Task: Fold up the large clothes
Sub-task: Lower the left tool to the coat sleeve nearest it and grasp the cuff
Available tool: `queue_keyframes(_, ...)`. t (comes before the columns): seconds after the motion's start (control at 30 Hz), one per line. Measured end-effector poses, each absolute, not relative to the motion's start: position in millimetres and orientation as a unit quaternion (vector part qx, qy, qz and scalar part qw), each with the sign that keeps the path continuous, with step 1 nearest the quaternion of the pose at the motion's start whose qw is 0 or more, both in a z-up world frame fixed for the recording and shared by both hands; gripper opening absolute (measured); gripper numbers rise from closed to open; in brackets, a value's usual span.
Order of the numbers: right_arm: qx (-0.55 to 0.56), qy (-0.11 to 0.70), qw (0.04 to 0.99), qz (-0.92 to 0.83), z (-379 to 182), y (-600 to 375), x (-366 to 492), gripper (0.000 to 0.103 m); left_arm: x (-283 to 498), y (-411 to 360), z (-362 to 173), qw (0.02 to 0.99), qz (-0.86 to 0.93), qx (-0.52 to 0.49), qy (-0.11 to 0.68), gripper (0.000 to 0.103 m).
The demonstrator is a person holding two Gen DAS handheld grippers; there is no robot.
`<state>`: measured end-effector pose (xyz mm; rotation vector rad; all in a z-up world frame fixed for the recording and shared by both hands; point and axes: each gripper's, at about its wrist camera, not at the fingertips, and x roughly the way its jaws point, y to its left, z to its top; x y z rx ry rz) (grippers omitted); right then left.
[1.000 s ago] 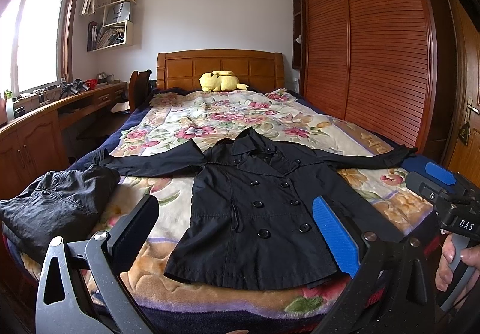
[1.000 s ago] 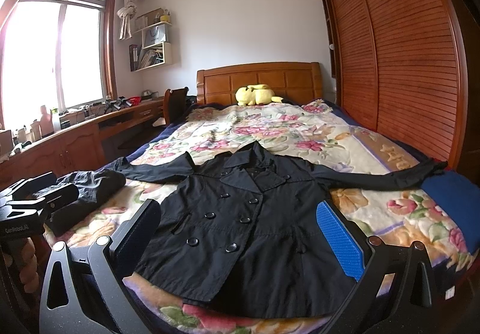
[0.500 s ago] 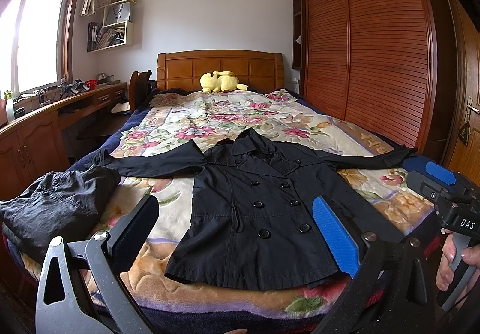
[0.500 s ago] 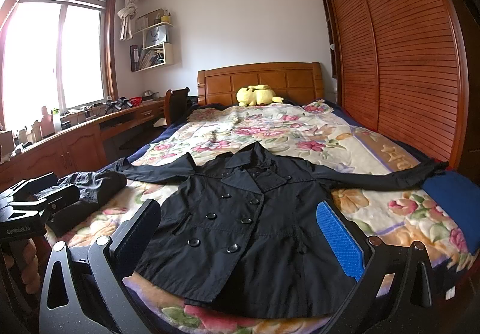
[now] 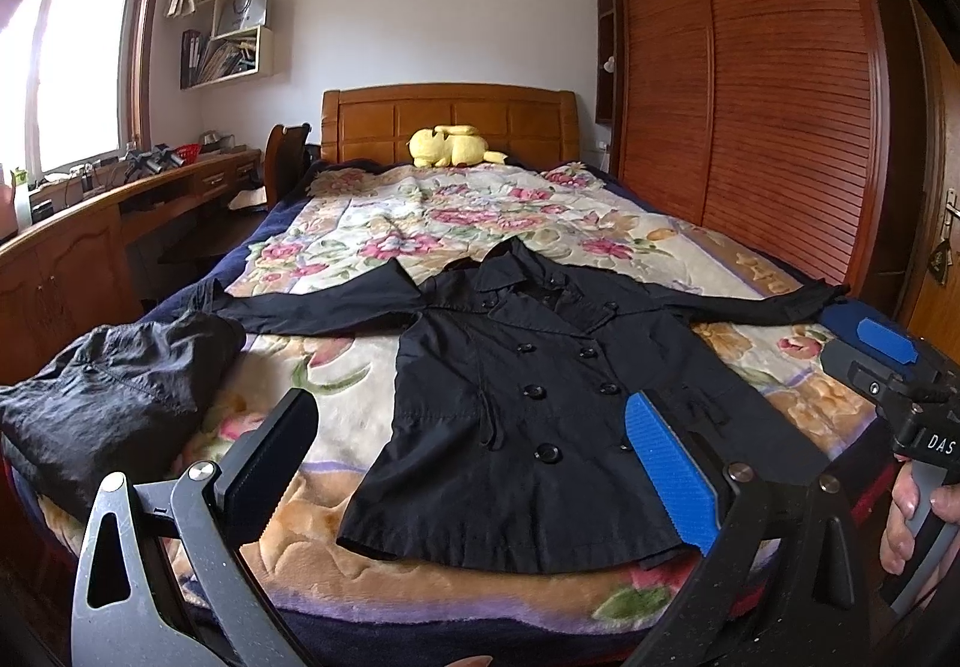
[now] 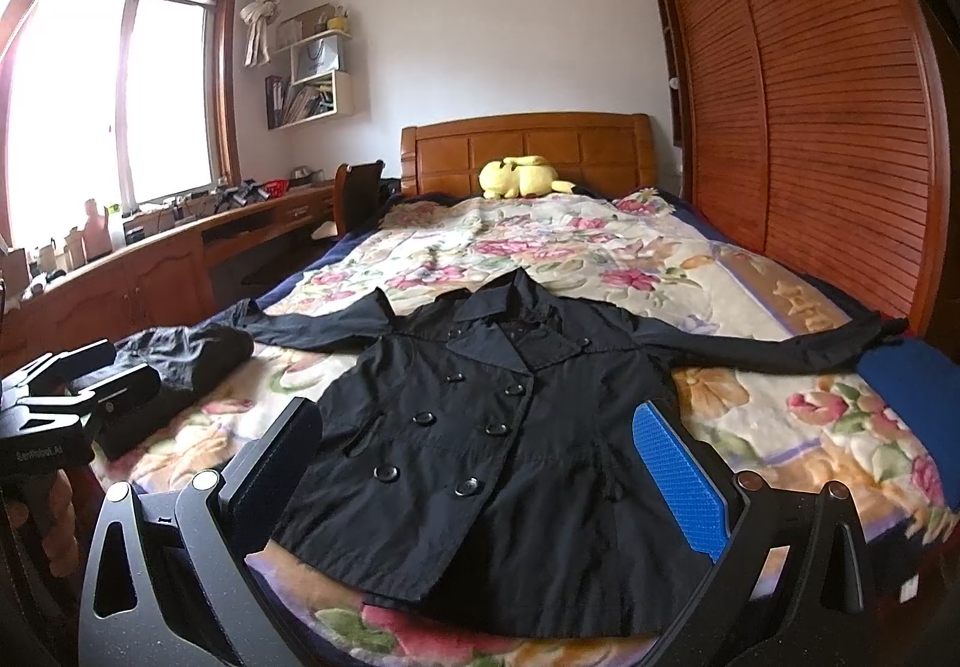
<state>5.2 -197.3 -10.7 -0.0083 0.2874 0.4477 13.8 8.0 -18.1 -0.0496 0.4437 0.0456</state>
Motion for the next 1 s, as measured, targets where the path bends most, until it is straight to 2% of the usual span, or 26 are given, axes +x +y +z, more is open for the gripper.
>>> queue_keyframes(0.4, -0.017, 0.182, 0.953, 0.24, -33.9, -173.2, 73.6, 0.103, 57.2, 41.0, -66.4, 0.964, 0.041, -0.036, 0.261, 0.103)
queue_keyframes(1.0, -0.049, 0.177, 0.941, 0.285, -43.9, -116.8, 181.7, 0.103, 123.8, 84.9, -110.8, 0.947, 0.09, -0.035, 0.305, 0.103)
